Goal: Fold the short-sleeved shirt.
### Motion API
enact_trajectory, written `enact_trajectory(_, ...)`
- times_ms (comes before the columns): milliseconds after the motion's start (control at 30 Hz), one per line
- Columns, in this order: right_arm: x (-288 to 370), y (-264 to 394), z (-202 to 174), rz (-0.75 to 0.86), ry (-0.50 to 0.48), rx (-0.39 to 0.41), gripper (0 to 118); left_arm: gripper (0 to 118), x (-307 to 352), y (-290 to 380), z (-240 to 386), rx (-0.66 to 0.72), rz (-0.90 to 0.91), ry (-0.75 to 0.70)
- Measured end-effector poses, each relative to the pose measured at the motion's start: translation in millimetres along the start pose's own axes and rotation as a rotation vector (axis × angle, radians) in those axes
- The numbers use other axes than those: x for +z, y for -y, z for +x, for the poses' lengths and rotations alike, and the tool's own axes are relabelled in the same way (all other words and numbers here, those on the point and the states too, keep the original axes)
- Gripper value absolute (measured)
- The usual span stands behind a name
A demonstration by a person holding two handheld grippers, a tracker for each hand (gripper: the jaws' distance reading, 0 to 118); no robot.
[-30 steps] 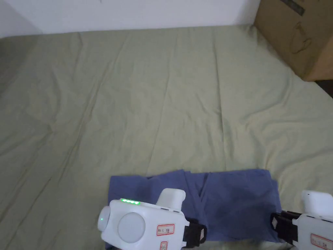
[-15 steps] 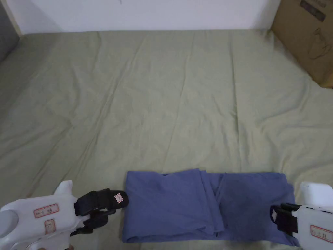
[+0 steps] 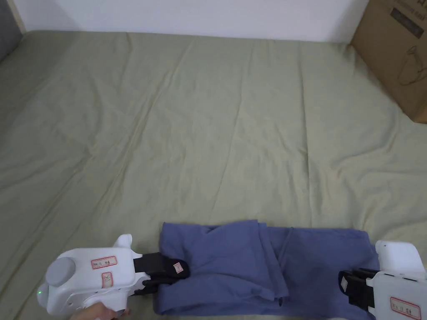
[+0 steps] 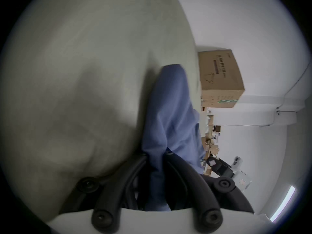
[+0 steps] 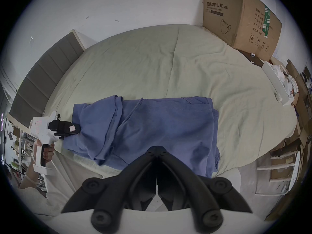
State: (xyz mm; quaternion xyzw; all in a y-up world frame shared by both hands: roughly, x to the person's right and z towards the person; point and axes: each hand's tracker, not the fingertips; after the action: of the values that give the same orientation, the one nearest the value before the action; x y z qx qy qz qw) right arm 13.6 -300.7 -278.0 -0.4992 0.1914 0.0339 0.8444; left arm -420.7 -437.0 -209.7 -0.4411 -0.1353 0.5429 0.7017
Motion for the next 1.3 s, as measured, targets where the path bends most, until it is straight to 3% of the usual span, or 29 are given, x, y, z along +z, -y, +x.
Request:
enact_trajectory(200, -1, -4, -6, -0.004, 0.015, 0.019, 0, 9, 42, -6, -1, -0.017, 0.018, -0.052)
enact_trajectory(400, -4, -3, -12, -0.007, -0.003, 0.034, 0, 9, 125, -26, -25, -0.062, 0.088, -0.196)
enact_trajectory(633, -14, 3, -9, -0.028, -0.023, 0.015, 0, 9, 190, -33, -25, -0.059, 0.168, -0.304)
enact_trajectory(833, -15, 6, -5, -0.036, -0.035, 0.005, 0, 9, 186, -24, 33, -0.133, 0.219, -0.388)
enact_trajectory(1000, -15, 8, 7, -0.031, -0.033, -0.028, 0, 9, 175, -5, 108, -0.294, 0.261, -0.375)
enact_trajectory(1167, -12, 13, 20, -0.018, -0.04, -0.063, 0, 9, 116, 11, 180, -0.457, 0.212, -0.417)
enact_trajectory(1300, -6, 20, 34, -0.011, -0.03, -0.092, 0, 9, 42, 20, 204, -0.486, 0.099, -0.322)
